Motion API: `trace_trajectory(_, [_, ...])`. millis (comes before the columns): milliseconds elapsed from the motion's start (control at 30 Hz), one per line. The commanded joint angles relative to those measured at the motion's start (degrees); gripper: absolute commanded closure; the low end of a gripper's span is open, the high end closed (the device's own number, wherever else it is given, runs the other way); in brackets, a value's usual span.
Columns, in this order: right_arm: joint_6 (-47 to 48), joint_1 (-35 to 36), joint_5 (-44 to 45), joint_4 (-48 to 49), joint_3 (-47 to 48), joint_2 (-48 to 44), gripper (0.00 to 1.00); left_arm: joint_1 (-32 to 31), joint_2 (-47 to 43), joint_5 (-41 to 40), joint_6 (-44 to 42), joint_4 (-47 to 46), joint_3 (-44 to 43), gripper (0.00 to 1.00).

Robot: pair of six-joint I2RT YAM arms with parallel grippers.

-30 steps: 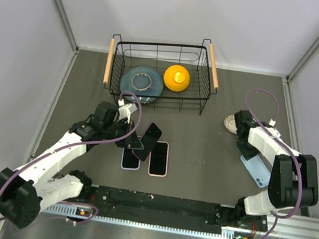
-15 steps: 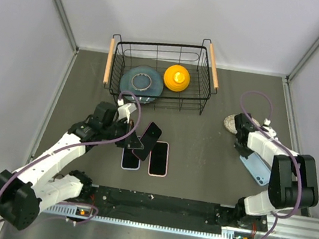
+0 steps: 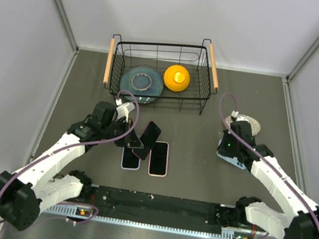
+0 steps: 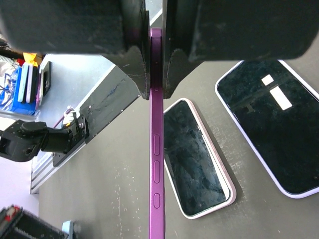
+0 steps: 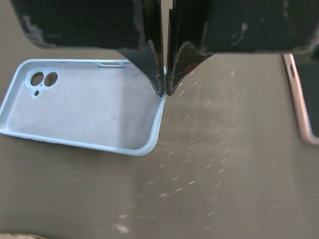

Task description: Put the phone into the phone case

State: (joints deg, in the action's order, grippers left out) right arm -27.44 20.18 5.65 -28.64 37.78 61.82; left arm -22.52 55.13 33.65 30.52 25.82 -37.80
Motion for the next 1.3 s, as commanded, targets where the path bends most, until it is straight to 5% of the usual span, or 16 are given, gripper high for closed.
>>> trace_trajectory(0, [9.9,8.4,-4.8,-0.9,-0.2,-5.1,1.00,0.6,-1.0,3.3,2.5,-4.2,-1.1,1.00])
trace_trajectory(167, [15.6,21.0,-5.4,2.4,-1.3,-5.0,1.00,0.9,-0.7,3.7,3.6,-5.2,-0.8,1.00])
trace_trajectory(300, [29.4,32.0,-2.9,5.3,0.0,-1.7,1.00,1.4,-1.1,3.6,3.8,-4.7,-0.9,1.00])
trace_trajectory(467, [42.4,34.9,-8.3,4.3,1.4,0.8,1.00,2.0,-1.5,3.4,3.8,-4.4,-0.3,1.00])
trace_trajectory(600, [65.3,35.8,-25.0,0.3,-0.3,0.6,1.00,2.2,-1.1,5.1,4.7,-5.4,-0.2,1.00])
trace_trajectory(700, [74.3,38.4,-26.0,0.5,-3.5,-1.5,1.00,2.4,-1.2,6.2,5.2,-5.7,-0.3,1.00])
trace_trajectory(1033, [74.2,40.0,-21.5,0.8,-4.7,4.1,0.94,2.3,-0.6,8.4,8.7,-11.0,2.6,1.00])
trace_trajectory(1100, [72.4,40.0,-20.2,0.8,-3.6,5.9,0.77,2.3,-0.3,8.2,8.5,-11.1,2.6,1.00])
trace_trajectory(1267, [65.8,40.0,-18.3,1.3,-1.6,4.9,0.70,2.3,-0.1,8.5,8.7,-11.4,2.3,1.00])
